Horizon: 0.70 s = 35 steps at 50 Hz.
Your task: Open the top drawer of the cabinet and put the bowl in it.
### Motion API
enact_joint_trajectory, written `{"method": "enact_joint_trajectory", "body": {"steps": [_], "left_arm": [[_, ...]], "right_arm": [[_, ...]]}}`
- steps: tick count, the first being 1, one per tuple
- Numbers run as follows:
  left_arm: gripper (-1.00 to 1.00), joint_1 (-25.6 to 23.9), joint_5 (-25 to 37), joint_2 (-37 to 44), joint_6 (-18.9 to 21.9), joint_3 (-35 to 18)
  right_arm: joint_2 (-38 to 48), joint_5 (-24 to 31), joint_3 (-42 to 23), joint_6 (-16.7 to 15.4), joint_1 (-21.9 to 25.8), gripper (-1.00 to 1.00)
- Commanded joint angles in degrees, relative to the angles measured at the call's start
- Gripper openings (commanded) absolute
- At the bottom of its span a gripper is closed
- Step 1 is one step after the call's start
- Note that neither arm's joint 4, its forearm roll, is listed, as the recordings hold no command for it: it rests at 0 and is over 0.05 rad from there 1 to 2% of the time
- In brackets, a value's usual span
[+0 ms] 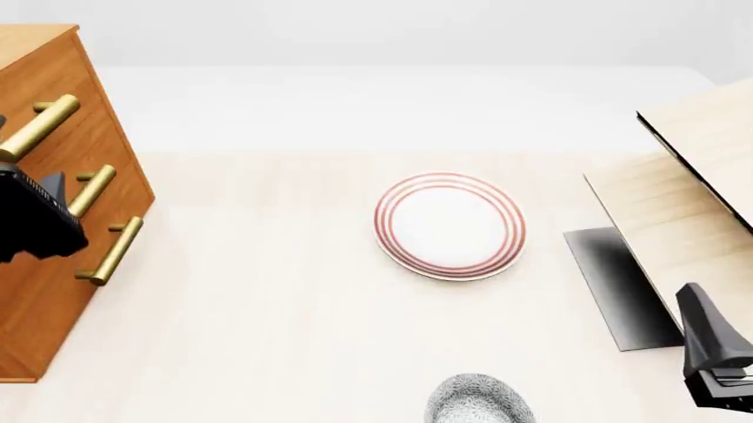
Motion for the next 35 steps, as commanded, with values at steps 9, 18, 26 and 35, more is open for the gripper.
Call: {"method": "enact_joint_trajectory", "body": {"steps": [9,18,26,35], "left_arm": [[1.00,1.30,-4.13,5.63,-1.02,-1.92],[1.00,2.21,-6.50,8.32,-1.58,-2.17],[1.00,3.07,-8.32,10.62,-2.21,-1.93],[1.00,4.25,-9.97,11.78,-2.53,-1.60]], "right_arm": [[0.07,-0.45,0.40,0.02,-0.02,1.00],[0.08,-0.44,0.40,0.01,-0.02,1.00],[0.08,-0.45,0.40,0.02,-0.01,1.00],[0.08,-0.44,0.40,0.00,-0.02,1.00]]}}
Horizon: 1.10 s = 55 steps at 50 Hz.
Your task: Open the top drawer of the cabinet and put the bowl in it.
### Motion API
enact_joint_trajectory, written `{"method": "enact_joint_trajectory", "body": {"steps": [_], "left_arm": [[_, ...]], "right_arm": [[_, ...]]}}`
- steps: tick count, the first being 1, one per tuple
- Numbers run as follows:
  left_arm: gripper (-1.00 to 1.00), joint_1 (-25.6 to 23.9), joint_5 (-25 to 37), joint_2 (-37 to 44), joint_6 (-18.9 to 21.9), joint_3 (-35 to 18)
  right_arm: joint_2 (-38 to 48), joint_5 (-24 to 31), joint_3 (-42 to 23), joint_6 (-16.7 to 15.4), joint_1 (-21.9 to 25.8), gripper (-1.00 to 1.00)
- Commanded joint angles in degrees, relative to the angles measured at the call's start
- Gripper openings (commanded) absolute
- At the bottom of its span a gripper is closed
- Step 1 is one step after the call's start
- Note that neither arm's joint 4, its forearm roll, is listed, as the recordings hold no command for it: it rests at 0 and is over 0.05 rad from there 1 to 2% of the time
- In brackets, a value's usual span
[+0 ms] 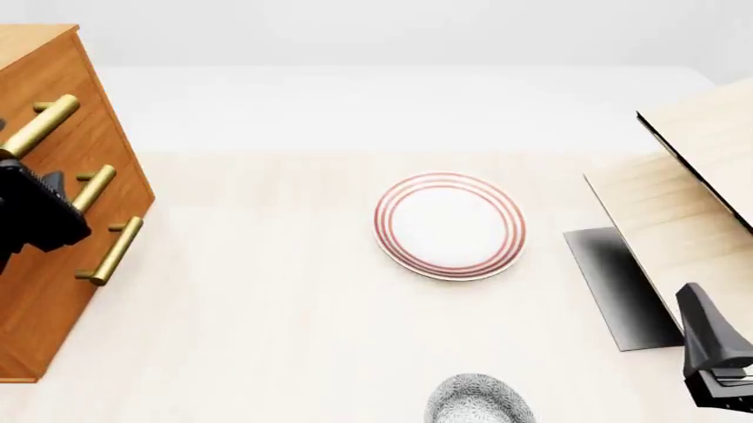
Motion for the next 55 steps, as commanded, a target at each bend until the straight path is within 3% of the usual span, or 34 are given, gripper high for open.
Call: {"method": "enact_joint_trajectory", "body": {"steps": [1,15,16,55], "left_arm": [[1.00,1.22,-2.17,1.99,-0.62,0.20],[1.00,2.08,-3.35,2.16,-0.57,0.50],[-1.00,2.14,-3.56,1.90,-0.46,0.67],[-1.00,-3.95,1.47,-4.87,3.13,2.70]], "right_arm": [[0.08,-0.44,0.40,0.01,-0.01,1.00],[0.08,-0.44,0.40,0.01,-0.03,1.00],[0.08,-0.44,0.40,0.01,-0.01,1.00],[0.08,-0.44,0.40,0.02,-0.02,1.00]]}}
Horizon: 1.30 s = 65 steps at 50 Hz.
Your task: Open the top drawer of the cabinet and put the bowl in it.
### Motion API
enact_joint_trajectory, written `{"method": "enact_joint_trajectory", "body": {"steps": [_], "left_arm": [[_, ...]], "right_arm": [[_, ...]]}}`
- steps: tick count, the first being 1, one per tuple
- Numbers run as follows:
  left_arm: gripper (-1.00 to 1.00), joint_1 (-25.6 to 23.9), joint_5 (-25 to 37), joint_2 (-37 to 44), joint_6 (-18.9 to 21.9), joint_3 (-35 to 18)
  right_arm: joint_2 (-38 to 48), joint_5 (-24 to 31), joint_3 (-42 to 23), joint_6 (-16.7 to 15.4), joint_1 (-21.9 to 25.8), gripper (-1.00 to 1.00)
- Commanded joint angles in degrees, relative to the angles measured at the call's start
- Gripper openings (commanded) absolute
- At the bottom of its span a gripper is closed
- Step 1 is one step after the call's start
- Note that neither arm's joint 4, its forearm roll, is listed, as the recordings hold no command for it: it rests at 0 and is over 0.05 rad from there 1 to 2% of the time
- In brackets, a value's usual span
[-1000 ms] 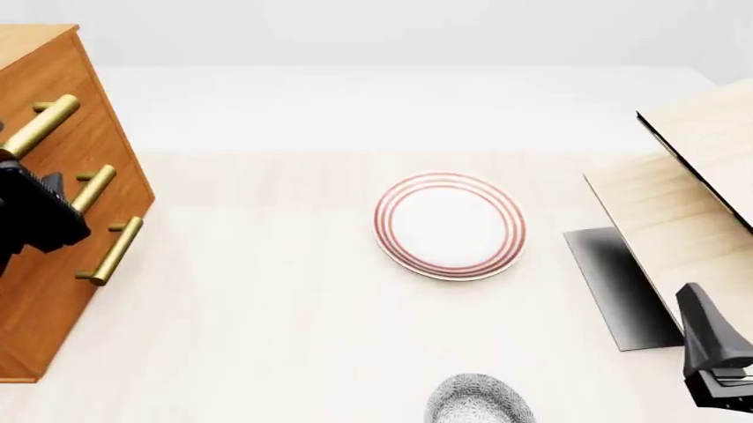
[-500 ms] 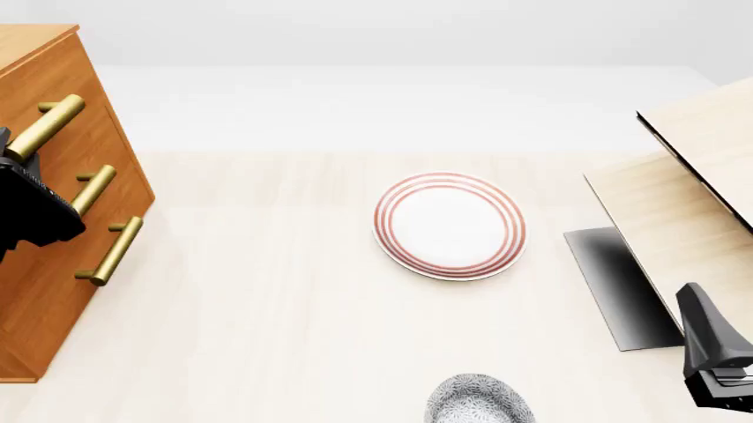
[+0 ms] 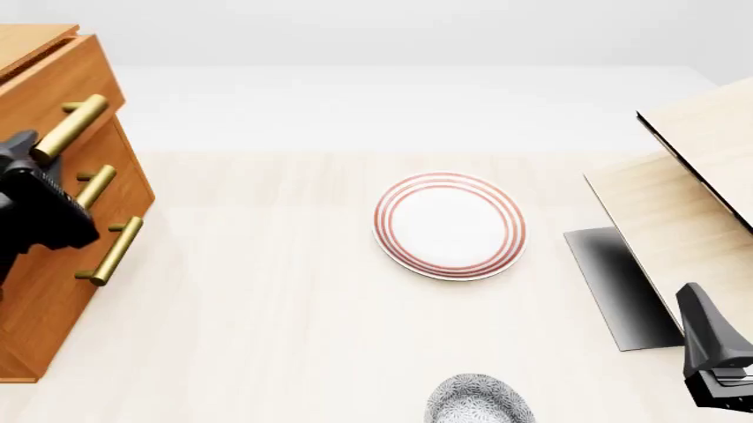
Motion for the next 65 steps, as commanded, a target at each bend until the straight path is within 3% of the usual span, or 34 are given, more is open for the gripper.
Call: {"method": "enact_joint_trajectory", "body": {"steps": [1,31,65], "left_arm": [[-1.00,-1.43,0.47,-2.09,1.80,2.09],[-1.00,-11.34,-2.68,5.25,5.57,-1.51],[-1.00,-16.23,-3.31,4.88,7.71,-0.09]], "right_arm": [[0.08,-0.44,0.40,0.01,-0.02,1.00],[0.08,-0.44,0.40,0.02,-0.02,1.00],[0.08,-0.44,0.40,0.02,-0.03,1.00]]}}
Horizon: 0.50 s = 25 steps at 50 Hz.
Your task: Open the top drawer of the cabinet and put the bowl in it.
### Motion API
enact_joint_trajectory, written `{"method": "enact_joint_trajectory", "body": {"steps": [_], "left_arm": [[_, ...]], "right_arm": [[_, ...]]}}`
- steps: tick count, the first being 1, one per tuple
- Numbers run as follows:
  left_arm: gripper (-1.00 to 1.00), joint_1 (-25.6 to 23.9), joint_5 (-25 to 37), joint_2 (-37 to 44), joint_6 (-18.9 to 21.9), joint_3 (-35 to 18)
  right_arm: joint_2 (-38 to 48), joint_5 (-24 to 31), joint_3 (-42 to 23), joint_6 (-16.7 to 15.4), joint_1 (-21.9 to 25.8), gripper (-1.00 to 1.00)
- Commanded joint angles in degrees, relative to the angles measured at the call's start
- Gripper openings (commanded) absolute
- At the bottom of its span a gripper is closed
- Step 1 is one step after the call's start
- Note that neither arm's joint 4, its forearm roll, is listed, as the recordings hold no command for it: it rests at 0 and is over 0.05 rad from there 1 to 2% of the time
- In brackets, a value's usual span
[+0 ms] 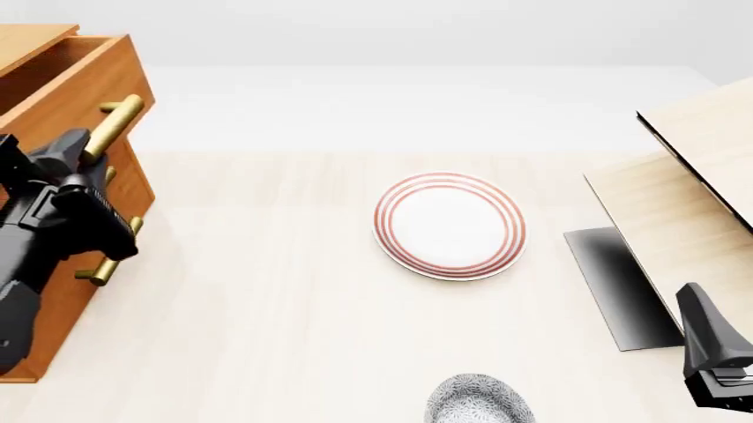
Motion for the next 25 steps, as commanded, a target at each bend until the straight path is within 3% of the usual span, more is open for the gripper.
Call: {"method": "enact_joint_trajectory", "body": {"steps": [1,25], "left_arm": [[-1.00,-7.14,2.32,2.93,0.94,-1.71],[-1.00,-9.24,5.45,-6.52,2.90,4.02]], "right_arm": [[0.08,-0.45,0.40,0.02,-0.02,1.00],[0.07,-0.45,0.40,0.03,-0.01,1.00]]}}
